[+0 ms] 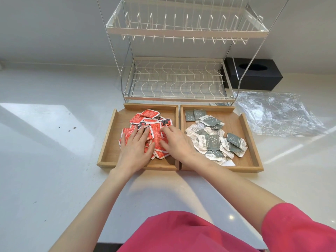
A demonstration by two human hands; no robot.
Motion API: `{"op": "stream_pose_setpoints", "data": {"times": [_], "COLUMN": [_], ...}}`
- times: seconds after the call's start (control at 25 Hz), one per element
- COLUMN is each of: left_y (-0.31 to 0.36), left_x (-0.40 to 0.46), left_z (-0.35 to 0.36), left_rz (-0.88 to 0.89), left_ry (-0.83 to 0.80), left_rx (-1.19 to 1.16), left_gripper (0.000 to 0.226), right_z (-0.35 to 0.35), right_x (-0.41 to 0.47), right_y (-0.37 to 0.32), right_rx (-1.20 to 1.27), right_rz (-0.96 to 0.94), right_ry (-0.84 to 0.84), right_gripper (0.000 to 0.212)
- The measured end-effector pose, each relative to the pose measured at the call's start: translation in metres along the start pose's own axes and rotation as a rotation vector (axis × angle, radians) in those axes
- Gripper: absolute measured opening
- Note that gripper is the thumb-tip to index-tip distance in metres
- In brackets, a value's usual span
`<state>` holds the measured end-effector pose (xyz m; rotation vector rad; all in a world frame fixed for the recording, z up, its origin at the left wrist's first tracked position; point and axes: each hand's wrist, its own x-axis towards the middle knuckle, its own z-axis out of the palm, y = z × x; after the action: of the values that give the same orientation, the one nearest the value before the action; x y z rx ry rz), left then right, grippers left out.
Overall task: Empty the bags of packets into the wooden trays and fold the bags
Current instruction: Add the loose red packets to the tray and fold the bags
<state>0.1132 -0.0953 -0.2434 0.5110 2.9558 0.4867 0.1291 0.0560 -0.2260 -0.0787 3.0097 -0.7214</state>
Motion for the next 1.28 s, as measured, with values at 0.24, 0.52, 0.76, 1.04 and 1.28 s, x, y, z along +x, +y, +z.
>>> {"op": "stream_pose_setpoints", "data": {"times": [0.24,0.52,0.76,1.04,1.28], "left_y": [0.027,0.102,0.199,0.294,0.348], "left_x": [0.0,0.0,0.005,0.019,0.045], "left_z": [-0.013,-0.008,0.023,0.057,0.076], "left_rz": [-0.016,0.121,0.197,0.175,0.103], "left_ry": [0.036,0.069,0.026,0.025,0.014], "left_rx": [0.075,0.1,0.07,0.021,-0.103], "left_gripper": [0.058,0.057,0.058,0.059,0.057], "right_z": [-0.034,-0.071,-0.114,-0.158,-0.19], "right_x": [-0.021,-0.065,-0.112,-0.141,-0.139], "right_y": [0.027,0.091,0.169,0.258,0.324], "right_rx": [-0.068,-0.069,-0.072,-0.078,-0.09], "right_rz": [-0.066,0.038,0.129,0.164,0.156], "right_ry": [-0.018,0.021,0.043,0.02,0.0], "right_gripper": [0.058,0.062,0.064,0.062,0.06]}}
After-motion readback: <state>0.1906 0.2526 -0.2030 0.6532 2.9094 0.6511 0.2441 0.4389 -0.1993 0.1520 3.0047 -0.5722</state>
